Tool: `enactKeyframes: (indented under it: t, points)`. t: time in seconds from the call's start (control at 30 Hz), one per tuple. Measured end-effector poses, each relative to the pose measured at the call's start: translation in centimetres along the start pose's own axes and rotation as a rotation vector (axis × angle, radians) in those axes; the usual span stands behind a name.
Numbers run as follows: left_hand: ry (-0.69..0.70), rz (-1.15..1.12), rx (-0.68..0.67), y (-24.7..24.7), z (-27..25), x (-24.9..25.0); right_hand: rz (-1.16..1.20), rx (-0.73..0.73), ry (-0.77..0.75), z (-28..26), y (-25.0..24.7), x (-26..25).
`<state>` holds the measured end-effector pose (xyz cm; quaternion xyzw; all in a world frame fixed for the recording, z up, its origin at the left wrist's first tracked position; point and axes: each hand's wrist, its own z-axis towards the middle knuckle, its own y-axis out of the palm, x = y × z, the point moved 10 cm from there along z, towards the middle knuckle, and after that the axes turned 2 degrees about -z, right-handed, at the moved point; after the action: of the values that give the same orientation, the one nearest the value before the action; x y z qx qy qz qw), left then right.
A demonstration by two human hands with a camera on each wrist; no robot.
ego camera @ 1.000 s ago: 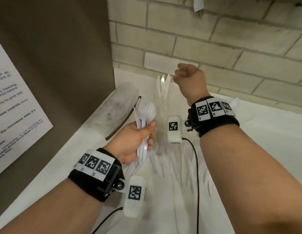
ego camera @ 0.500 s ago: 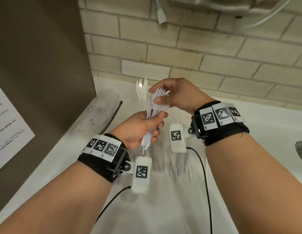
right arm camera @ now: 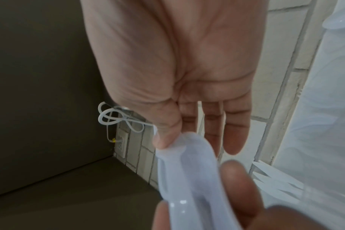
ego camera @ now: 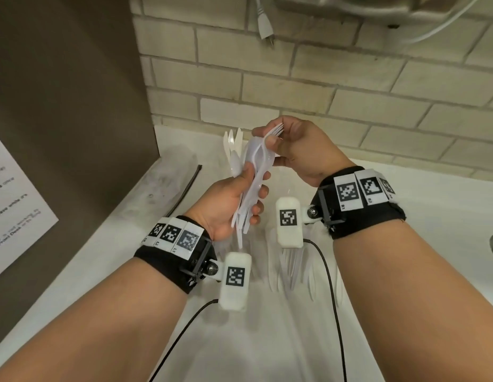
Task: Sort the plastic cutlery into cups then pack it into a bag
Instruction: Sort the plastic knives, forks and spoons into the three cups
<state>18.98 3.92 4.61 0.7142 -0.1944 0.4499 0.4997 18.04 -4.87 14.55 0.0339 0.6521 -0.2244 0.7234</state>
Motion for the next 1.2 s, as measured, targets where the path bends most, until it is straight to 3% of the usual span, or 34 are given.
enactKeyframes:
  t: [0.2,0.5,0.63,1.0,1.2]
  points:
    - [0.020,-0.015,0.038,-0.6,0.7,0.2,-0.149,0.058,-0.025,0.6,-0.7,0.9]
    - [-0.038,-0.060,0.022,-1.1,1.2,-0.8,-0.169,0.035,-0.081,0.5,0.1,1.0]
    - [0.012,0.017,0.123,-2.2,1.3,-0.4,-0.158,0.003,-0.080,0.5,0.1,1.3]
    - [0.068,0.226,0.287,-3.5,1.4,0.3,0.250,-0.077,-0.085,0.4,0.0,3.0]
    - [0.121,0.366,0.381,-4.3,1.3,0.9,0.552,0.066,-0.028,0.1,-1.9,3.2]
